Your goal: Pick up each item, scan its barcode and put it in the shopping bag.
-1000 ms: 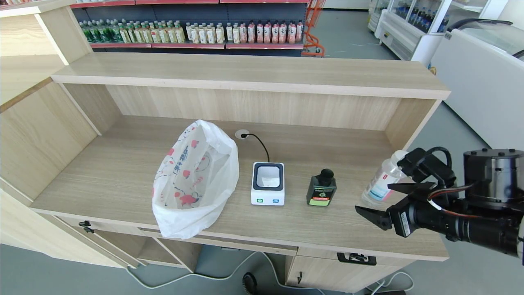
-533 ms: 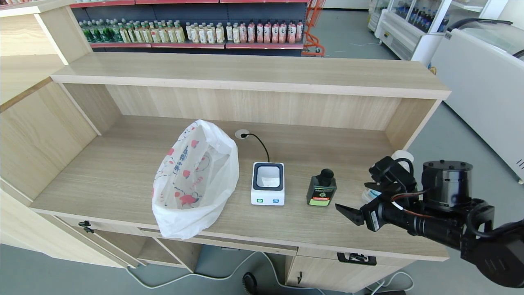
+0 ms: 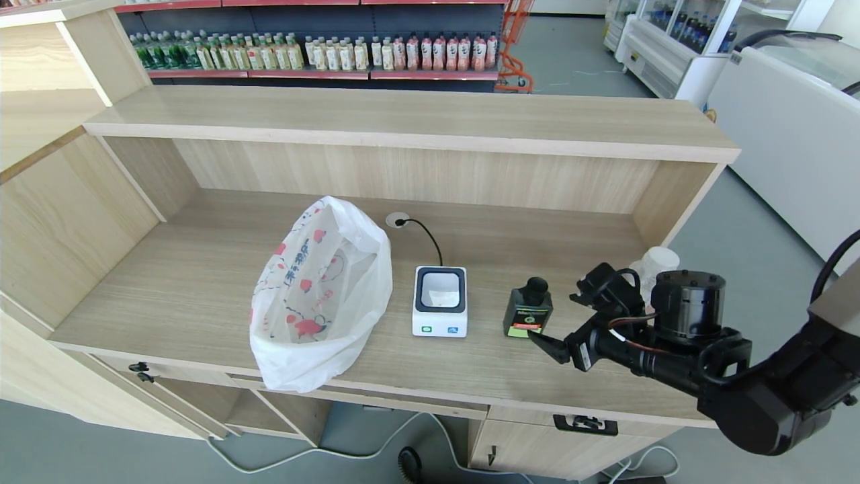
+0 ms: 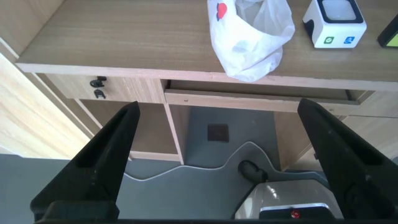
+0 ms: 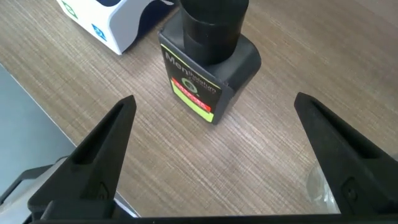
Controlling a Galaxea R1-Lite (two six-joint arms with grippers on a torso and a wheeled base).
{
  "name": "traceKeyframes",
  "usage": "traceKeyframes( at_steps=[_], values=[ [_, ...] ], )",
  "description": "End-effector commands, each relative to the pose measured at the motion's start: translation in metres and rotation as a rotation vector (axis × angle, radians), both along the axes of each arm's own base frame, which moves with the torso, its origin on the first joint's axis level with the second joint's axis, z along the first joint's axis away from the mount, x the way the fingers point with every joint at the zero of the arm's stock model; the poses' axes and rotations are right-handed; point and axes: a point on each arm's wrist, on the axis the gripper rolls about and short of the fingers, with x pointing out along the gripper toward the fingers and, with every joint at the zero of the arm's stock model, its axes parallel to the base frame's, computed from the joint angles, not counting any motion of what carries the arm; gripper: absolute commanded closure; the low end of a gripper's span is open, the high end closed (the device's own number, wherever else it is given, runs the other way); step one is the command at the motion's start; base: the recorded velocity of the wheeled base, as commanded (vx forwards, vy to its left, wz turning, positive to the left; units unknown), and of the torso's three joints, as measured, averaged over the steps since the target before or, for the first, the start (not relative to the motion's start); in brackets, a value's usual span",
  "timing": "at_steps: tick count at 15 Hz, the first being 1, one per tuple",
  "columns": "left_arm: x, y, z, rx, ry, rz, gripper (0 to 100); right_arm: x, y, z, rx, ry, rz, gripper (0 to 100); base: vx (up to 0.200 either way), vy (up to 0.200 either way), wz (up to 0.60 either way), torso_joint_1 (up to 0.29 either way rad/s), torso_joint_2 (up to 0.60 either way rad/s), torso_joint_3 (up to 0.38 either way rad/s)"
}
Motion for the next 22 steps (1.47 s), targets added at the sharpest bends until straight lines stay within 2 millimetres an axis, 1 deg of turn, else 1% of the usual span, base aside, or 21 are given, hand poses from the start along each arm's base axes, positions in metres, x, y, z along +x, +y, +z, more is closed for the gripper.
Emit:
traceKeyframes(
  at_steps=[1,3,7,9,14,18,19,20,22],
  values=[
    [0.0,0.0,0.0,0.0,0.0,0.0,0,0.012,0.003,-0.007,0.001,-0.003,0.0,0,0.0,0.0,0.0,0.0,0.0,0.0],
    [0.0,0.0,0.0,0.0,0.0,0.001,0,0.023,0.003,-0.007,0.011,-0.034,-0.008,0,0.0,0.0,0.0,0.0,0.0,0.0],
    [0.0,0.0,0.0,0.0,0.0,0.0,0,0.026,0.005,-0.019,-0.004,-0.018,0.012,0,0.0,0.0,0.0,0.0,0.0,0.0],
    [0.0,0.0,0.0,0.0,0.0,0.0,0,0.033,0.007,-0.027,-0.001,-0.037,0.014,0,0.0,0.0,0.0,0.0,0.0,0.0],
    [0.0,0.0,0.0,0.0,0.0,0.0,0,0.041,0.01,-0.036,0.012,-0.049,0.041,0,0.0,0.0,0.0,0.0,0.0,0.0],
    [0.0,0.0,0.0,0.0,0.001,0.0,0,0.053,0.016,-0.033,0.041,-0.08,0.108,0,0.0,0.0,0.0,0.0,0.0,0.0],
    [0.0,0.0,0.0,0.0,0.0,0.0,0,0.054,0.017,-0.036,0.044,-0.076,0.122,0,0.0,0.0,0.0,0.0,0.0,0.0],
    [0.0,0.0,0.0,0.0,0.0,0.0,0,0.054,0.016,-0.039,0.042,-0.071,0.135,100,0.0,0.0,0.0,0.0,0.0,0.0],
    [0.0,0.0,0.0,0.0,0.0,0.0,0,0.055,0.017,-0.04,0.04,-0.073,0.138,100,0.0,0.0,0.0,0.0,0.0,0.0]
  ],
)
